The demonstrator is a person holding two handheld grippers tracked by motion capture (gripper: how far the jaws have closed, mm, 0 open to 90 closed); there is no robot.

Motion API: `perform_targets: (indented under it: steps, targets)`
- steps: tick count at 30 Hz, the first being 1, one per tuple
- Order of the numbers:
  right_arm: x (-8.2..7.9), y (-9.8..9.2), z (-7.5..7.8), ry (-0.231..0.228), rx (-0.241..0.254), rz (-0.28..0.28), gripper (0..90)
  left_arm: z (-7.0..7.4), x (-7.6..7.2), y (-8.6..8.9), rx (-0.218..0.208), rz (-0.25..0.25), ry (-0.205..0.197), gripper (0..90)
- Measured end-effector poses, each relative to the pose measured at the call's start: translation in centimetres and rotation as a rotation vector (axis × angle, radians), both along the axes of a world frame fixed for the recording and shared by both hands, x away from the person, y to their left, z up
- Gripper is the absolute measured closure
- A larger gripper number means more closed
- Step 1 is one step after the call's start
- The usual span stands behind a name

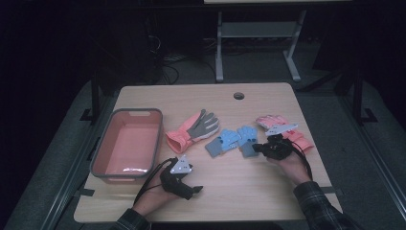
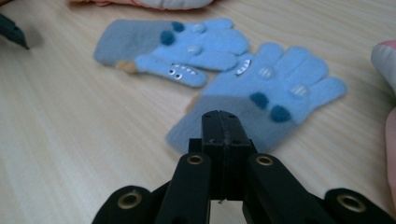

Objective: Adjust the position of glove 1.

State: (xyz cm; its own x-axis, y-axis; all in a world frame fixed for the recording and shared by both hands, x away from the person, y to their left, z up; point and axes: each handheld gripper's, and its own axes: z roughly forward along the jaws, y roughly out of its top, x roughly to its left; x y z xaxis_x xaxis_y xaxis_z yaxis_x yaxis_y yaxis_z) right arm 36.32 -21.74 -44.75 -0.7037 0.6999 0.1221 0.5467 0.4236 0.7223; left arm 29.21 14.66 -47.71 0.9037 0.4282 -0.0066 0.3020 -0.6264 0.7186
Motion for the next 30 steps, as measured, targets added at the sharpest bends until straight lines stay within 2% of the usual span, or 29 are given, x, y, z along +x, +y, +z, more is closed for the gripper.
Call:
perform_targets:
  steps: [7, 14, 22, 30]
  targets:
    - [1.5, 0.2, -0.6, 0.011, -0.012, -0.009, 89.9, 0.0, 0.0, 0.0, 0.0, 0.003, 0.0, 13.0]
    - [1.9, 0.2, -1.5, 0.039, -0.031, -0.003, 89.9, 0.0, 0.0, 0.0, 0.002, 0.004, 0.0, 13.0]
    - [1.2, 0.2, -1.5, 0.053, -0.023, 0.001, 89.9, 0.0, -0.1, 0.0, 0.001, 0.008, -0.001, 13.0]
    - [0.2, 0.0, -1.4, 0.057, -0.033, 0.031, 89.9, 0.0, -0.1, 0.0, 0.001, 0.009, -0.001, 13.0]
